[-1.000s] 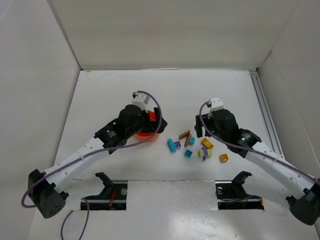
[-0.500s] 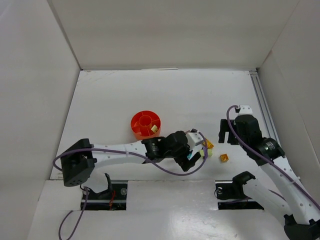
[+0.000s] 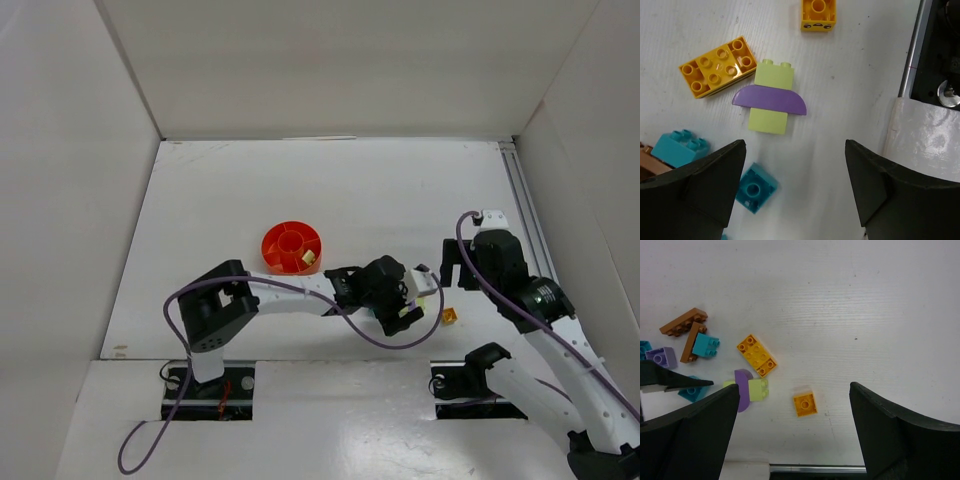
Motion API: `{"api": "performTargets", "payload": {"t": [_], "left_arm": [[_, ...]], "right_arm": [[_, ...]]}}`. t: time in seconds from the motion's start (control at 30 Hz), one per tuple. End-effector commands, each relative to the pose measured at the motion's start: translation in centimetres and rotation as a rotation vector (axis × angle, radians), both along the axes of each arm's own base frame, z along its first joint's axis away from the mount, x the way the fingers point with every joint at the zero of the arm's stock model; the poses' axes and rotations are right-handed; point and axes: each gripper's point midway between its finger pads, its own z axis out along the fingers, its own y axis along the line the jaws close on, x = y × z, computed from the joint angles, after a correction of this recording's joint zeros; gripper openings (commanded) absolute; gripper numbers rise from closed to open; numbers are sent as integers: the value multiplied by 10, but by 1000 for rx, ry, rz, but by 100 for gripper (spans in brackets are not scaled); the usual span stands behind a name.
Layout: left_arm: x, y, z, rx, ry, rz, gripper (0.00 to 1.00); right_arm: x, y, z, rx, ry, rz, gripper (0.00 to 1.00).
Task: Sort the legos into containers by color
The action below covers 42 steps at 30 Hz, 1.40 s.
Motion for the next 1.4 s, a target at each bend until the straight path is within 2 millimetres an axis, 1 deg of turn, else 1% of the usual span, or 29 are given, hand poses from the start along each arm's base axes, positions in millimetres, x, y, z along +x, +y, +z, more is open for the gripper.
{"api": "performTargets", "payload": {"t": [0.0, 0.07, 0.13, 0.17, 0.2, 0.27, 0.43, 0.47, 0.5, 0.53, 0.57, 0.6, 0.63, 0.7, 0.73, 0.77, 0.87, 0.9, 0.93, 0.97, 1.0, 1.07, 1.1, 1.17, 1.2, 1.27, 1.3, 1.33, 1.37], "left_arm": [[9, -21, 19, -86, -2, -78, 77], [10, -25, 12, -82, -1, -92, 75], [16, -30, 11, -85, -17, -76, 72], [16, -30, 2, -66, -16, -81, 69], [19, -33, 3, -69, -23, -74, 67], [22, -34, -4, -55, -24, -65, 63], [21, -37, -9, -50, -14, -74, 58], [20, -36, -13, -42, -11, -74, 58], [20, -35, -19, -31, -5, -74, 56], [22, -36, -17, -26, -11, -65, 55], [22, -35, -23, -15, -6, -65, 53], [23, -38, -20, -23, -10, -65, 51], [21, -36, -26, -8, 4, -72, 47], [20, -35, -31, 0, 8, -72, 45], [20, -35, -31, 0, 8, -72, 43], [22, -35, -31, 3, 3, -65, 38], [23, -37, -29, -5, -1, -65, 31], [23, -37, -23, -18, -7, -65, 30], [23, -37, -23, -18, -7, -65, 25], [23, -39, -11, -40, -17, -65, 23], [26, -39, -5, -48, -30, -55, 23], [23, -32, -2, -49, -31, -55, 21], [23, -32, 13, -82, -46, -54, 21], [22, -25, 18, -84, -62, -54, 21], [21, -22, 33, -112, -75, -53, 20], [27, -15, 43, -119, -108, -17, 20], [27, -12, 47, -122, -124, -16, 20], [25, -6, 55, -131, -128, -16, 20], [26, -2, 59, -134, -146, -15, 20]], "right_arm": [[2, -5, 24, 5, -65, -19, 95], [1, -6, 26, 9, -73, -19, 95], [2, -7, 31, 1, -85, -21, 95], [2, -7, 31, 1, -85, -21, 95], [2, -7, 31, 1, -85, -21, 95], [2, -7, 31, 1, -85, -21, 95], [0, -10, 34, 3, -106, -28, 95], [0, -10, 34, 3, -106, -28, 95], [0, -10, 34, 3, -106, -28, 95], [0, -10, 34, 3, -106, -28, 95], [0, -10, 36, 7, -114, -29, 95], [0, -10, 36, 7, -114, -29, 95], [0, -12, 36, 2, -116, -36, 95], [0, -12, 36, 2, -116, -36, 95], [-1, -12, 33, -2, -108, -36, 95], [-1, -12, 33, -2, -108, -36, 95], [-1, -12, 33, -2, -108, -36, 96], [-1, -12, 33, -2, -108, -36, 96], [-1, -12, 29, -6, -100, -35, 96], [-1, -12, 29, -6, -99, -35, 96], [-1, -12, 29, -6, -99, -35, 96], [-1, -11, 29, -1, -97, -28, 96], [-2, -9, 29, 6, -95, -20, 96], [-3, -7, 24, 10, -81, -9, 96], [-3, -7, 20, 6, -73, -9, 96], [-4, 0, 12, 25, -54, 20, 97], [-5, 3, 12, 35, -49, 33, 97], [-3, 7, 7, 41, -35, 46, 99], [-3, 11, 8, 56, -39, 61, 99]]}}
